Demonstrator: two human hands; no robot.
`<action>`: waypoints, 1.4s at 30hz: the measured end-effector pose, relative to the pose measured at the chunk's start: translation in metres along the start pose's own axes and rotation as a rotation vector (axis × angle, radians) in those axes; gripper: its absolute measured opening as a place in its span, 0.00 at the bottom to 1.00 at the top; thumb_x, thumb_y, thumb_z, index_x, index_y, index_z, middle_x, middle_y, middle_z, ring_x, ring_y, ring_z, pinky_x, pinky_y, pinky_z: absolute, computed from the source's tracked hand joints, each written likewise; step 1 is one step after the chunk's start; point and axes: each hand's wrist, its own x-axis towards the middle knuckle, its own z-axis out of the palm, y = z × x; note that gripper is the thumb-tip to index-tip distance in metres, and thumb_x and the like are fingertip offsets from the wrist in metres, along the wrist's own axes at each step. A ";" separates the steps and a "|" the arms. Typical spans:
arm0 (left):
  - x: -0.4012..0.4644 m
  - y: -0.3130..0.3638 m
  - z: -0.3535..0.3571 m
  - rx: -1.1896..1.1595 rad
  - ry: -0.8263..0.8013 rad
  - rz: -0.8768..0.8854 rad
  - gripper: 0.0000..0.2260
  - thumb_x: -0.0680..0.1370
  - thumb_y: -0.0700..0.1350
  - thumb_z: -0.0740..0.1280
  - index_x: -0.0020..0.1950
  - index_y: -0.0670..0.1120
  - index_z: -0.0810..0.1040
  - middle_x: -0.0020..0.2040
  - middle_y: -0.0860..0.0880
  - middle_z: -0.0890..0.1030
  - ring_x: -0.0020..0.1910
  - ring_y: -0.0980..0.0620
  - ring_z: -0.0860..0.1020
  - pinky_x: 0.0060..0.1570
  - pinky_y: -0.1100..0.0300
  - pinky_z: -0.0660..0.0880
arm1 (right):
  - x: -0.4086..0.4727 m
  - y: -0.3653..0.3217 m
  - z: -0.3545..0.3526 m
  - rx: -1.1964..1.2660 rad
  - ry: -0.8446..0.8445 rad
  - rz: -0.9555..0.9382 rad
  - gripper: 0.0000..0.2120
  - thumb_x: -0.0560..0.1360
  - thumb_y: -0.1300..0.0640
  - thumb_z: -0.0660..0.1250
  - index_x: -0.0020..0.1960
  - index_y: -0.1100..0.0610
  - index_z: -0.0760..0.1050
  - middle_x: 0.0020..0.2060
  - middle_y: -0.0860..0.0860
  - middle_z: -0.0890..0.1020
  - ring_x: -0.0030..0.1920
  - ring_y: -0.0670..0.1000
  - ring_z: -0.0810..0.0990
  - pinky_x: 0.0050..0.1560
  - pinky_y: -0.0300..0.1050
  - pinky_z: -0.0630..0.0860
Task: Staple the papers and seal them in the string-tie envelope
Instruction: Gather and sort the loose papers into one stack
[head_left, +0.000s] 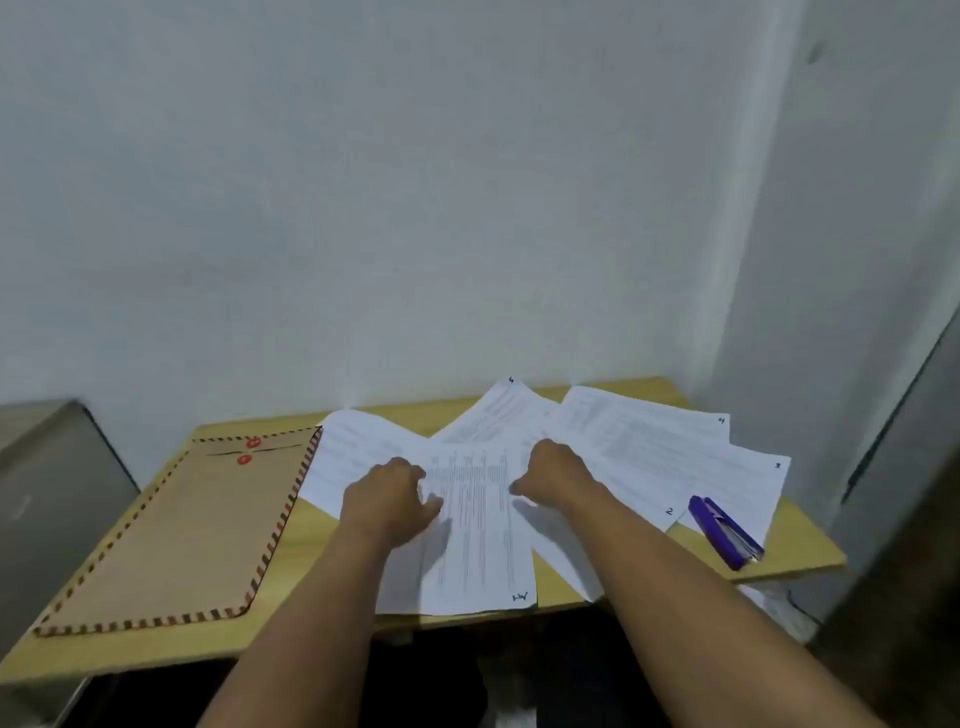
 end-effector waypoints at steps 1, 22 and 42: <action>0.000 -0.001 0.005 -0.018 -0.047 0.000 0.26 0.76 0.65 0.64 0.70 0.53 0.75 0.69 0.53 0.75 0.66 0.49 0.75 0.60 0.48 0.76 | 0.001 0.002 0.007 0.013 -0.021 0.020 0.17 0.72 0.57 0.75 0.37 0.54 0.65 0.33 0.49 0.73 0.31 0.49 0.71 0.29 0.43 0.65; 0.004 0.019 0.072 0.035 -0.098 -0.086 0.27 0.77 0.70 0.55 0.68 0.53 0.72 0.68 0.49 0.72 0.67 0.43 0.68 0.61 0.41 0.65 | 0.020 0.006 0.035 0.377 -0.056 0.256 0.13 0.67 0.61 0.78 0.37 0.57 0.72 0.32 0.55 0.80 0.32 0.56 0.79 0.35 0.44 0.75; 0.089 0.005 -0.059 -0.054 0.248 0.268 0.17 0.79 0.53 0.65 0.68 0.57 0.77 0.66 0.56 0.80 0.72 0.49 0.70 0.74 0.40 0.56 | 0.058 -0.048 -0.075 0.275 -0.222 -0.262 0.04 0.74 0.63 0.73 0.45 0.57 0.87 0.34 0.45 0.82 0.34 0.45 0.78 0.38 0.40 0.75</action>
